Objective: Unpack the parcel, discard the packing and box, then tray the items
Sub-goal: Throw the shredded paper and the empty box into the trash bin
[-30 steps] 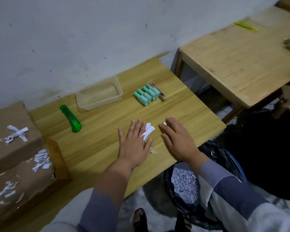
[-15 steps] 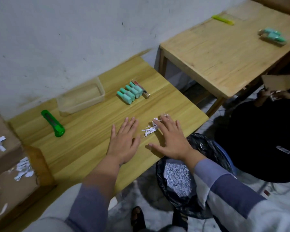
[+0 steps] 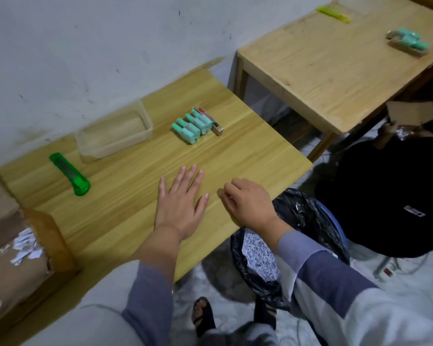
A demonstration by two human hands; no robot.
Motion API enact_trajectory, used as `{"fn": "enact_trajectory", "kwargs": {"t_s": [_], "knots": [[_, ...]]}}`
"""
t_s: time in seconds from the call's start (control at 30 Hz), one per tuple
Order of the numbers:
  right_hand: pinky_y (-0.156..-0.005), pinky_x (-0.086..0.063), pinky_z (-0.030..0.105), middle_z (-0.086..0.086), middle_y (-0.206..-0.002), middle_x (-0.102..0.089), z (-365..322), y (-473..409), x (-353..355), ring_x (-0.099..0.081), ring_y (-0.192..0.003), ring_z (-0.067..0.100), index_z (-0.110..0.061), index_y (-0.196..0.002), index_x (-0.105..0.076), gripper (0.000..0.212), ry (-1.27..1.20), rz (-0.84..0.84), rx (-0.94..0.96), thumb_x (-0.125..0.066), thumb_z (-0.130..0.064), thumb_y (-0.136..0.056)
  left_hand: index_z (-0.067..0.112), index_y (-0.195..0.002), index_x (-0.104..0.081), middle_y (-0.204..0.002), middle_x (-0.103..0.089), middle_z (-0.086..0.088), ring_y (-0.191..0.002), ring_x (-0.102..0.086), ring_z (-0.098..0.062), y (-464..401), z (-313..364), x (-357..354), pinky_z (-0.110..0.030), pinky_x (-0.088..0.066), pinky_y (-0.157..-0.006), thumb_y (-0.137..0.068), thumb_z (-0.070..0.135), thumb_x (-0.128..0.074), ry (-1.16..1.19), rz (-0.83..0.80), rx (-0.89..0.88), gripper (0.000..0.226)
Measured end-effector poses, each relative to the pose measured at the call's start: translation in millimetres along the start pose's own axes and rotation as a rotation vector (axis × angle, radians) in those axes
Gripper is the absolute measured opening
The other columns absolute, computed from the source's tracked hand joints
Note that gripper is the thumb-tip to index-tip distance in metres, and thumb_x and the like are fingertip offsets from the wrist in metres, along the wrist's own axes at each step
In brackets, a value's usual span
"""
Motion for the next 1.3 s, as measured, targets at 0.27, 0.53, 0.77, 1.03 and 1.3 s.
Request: {"fn": "enact_trajectory", "kwargs": {"t_s": [0.27,0.53,0.77,1.03,1.3], "knots": [[-0.036,-0.026,0.029,0.005,-0.066,-0.056,53.6,64.5,27.5,-0.051,-0.043,0.03,-0.013,-0.075,-0.049,0.025,0.034,0.029,-0.357,-0.055,-0.031,-0.091,0.028,-0.153,-0.001,-0.161,0.007,0.009,-0.147,0.01,-0.012,2.8,-1.8,3.2,-0.054,-0.002,-0.118,-0.094,0.053,-0.004,0.02,-0.024,-0.01,0.064],[-0.089,-0.05,0.045,-0.001,-0.133,-0.052,106.1,148.0,12.8,-0.057,-0.115,0.023,-0.028,-0.129,-0.042,0.053,-0.217,-0.21,-0.865,-0.054,-0.055,-0.086,0.027,-0.153,-0.008,-0.161,-0.003,0.008,-0.148,0.003,-0.013,4.8,-6.3,4.9,-0.055,-0.002,-0.117,-0.095,0.052,-0.011,0.046,0.023,-0.024,0.063],[-0.116,-0.007,0.057,-0.003,-0.152,-0.034,125.5,174.1,22.8,-0.028,-0.141,0.025,-0.042,-0.142,-0.028,0.064,-0.129,-0.352,-1.041,-0.032,-0.071,-0.085,0.026,-0.153,-0.01,-0.161,-0.003,0.008,-0.148,0.001,-0.013,2.1,-2.6,0.8,-0.055,-0.004,-0.117,-0.098,0.05,-0.016,0.057,0.031,-0.038,0.06],[-0.117,0.004,0.054,0.003,-0.151,-0.028,121.7,175.3,32.1,-0.015,-0.143,0.03,-0.045,-0.146,-0.016,0.055,-0.165,-0.354,-1.09,-0.023,-0.06,-0.093,0.025,-0.153,-0.01,-0.161,-0.004,0.006,-0.148,0.001,-0.014,2.2,-1.8,0.2,-0.055,-0.001,-0.117,-0.098,0.05,-0.016,0.06,0.034,-0.055,0.061],[-0.067,-0.049,0.036,0.001,-0.083,-0.063,115.9,167.7,55.0,-0.062,-0.082,0.027,-0.022,-0.13,-0.045,0.038,-0.161,-0.187,-0.97,-0.051,-0.031,-0.094,0.024,-0.153,-0.004,-0.161,0.005,0.006,-0.148,0.008,-0.014,-0.6,0.8,-6.2,-0.057,0.001,-0.117,-0.098,0.049,-0.009,0.031,-0.08,-0.054,0.06]]}}
Point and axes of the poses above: each hand's wrist, its own y-axis away from the middle knuckle, its own x-axis out of the back of the hand, z = x × y, the point moved 8 cm from there along -y, towards the middle knuckle
